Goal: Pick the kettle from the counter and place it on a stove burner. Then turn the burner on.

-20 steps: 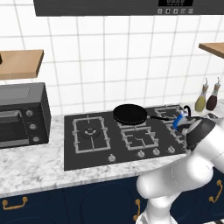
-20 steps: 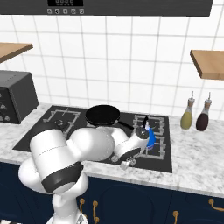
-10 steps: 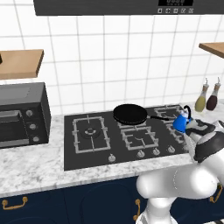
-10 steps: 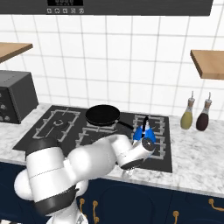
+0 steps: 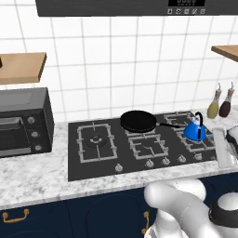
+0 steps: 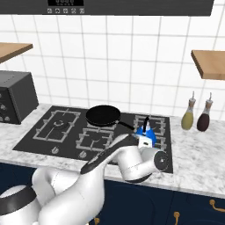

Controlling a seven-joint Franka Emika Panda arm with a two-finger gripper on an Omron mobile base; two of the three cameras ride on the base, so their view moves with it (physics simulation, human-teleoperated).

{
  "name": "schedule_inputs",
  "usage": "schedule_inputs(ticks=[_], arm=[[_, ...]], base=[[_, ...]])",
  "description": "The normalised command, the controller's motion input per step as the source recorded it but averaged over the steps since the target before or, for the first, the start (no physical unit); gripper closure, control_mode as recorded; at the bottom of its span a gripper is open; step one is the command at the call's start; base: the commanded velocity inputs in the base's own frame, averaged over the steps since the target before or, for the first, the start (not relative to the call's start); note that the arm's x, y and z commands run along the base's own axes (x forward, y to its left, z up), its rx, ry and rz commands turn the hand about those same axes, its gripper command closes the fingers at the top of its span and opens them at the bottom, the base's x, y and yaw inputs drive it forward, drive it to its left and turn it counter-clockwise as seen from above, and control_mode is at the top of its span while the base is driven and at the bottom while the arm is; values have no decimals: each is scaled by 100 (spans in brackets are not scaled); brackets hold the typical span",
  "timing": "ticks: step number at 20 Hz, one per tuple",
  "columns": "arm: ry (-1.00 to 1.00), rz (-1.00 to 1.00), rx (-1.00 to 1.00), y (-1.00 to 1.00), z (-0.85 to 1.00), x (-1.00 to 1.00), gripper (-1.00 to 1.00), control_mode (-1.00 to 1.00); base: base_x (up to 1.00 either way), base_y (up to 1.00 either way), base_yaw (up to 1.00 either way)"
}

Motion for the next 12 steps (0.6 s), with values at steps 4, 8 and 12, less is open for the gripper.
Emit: schedule_inputs(ticks=[4, 8, 12], arm=[[-61, 0, 12, -72, 100, -97, -100, -100], [-62, 0, 19, -95, 100, -99, -100, -100], [-13, 0, 1, -5, 25, -19, -100, -100]], base=[[0, 0, 0], [0, 0, 0], [0, 0, 0]])
